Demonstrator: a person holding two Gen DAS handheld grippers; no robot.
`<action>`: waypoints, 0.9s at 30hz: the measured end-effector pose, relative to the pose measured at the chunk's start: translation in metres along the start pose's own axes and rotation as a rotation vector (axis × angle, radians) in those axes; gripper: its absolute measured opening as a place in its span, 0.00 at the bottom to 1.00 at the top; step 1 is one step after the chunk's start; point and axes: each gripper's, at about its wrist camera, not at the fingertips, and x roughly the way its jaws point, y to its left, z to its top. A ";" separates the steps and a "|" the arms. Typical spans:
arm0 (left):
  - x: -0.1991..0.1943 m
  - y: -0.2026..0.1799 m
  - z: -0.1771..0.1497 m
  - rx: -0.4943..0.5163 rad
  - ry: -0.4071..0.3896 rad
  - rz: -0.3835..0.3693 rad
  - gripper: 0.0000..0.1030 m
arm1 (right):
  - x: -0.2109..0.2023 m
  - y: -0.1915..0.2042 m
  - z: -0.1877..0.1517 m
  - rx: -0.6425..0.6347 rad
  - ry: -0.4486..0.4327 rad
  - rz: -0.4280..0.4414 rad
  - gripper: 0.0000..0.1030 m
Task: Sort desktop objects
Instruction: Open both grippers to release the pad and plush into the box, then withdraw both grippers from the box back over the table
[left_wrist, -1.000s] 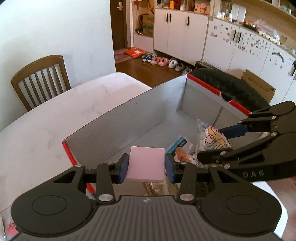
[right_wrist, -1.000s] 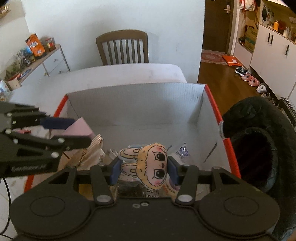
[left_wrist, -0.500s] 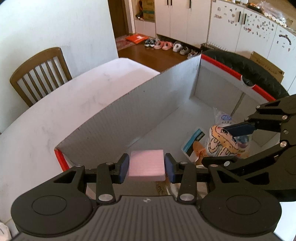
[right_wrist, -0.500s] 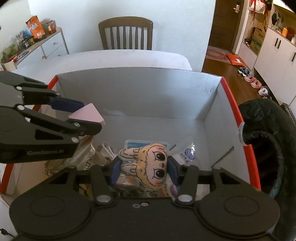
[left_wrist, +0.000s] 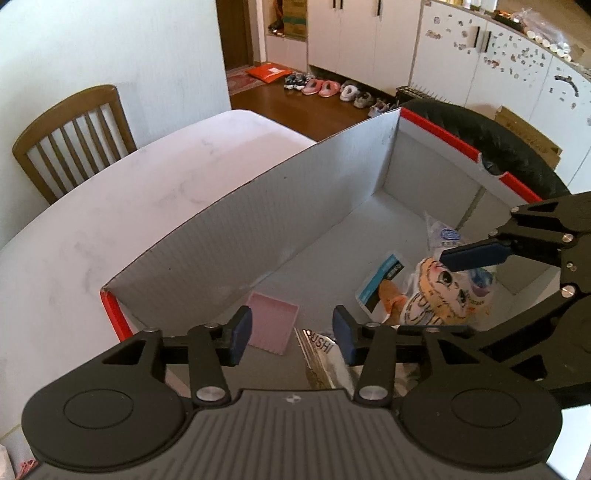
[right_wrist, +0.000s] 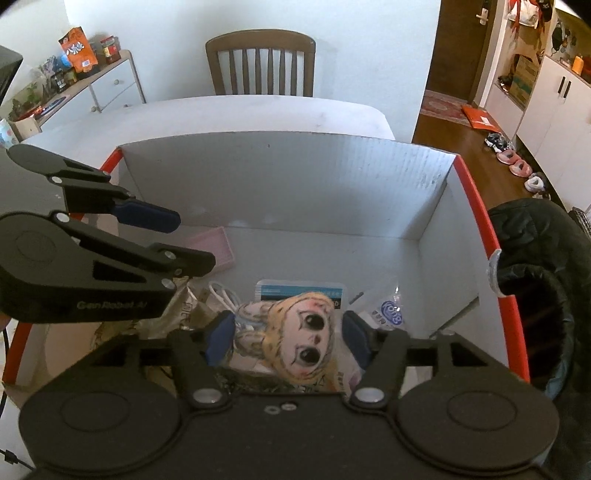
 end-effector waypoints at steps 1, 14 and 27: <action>-0.002 -0.001 -0.001 0.004 -0.005 -0.003 0.52 | -0.001 0.000 -0.001 -0.004 0.000 0.004 0.64; -0.037 0.002 -0.010 -0.052 -0.078 -0.031 0.64 | -0.031 -0.004 0.001 -0.046 -0.039 0.041 0.78; -0.097 0.021 -0.038 -0.151 -0.172 -0.027 0.64 | -0.066 0.015 0.001 -0.067 -0.098 0.097 0.80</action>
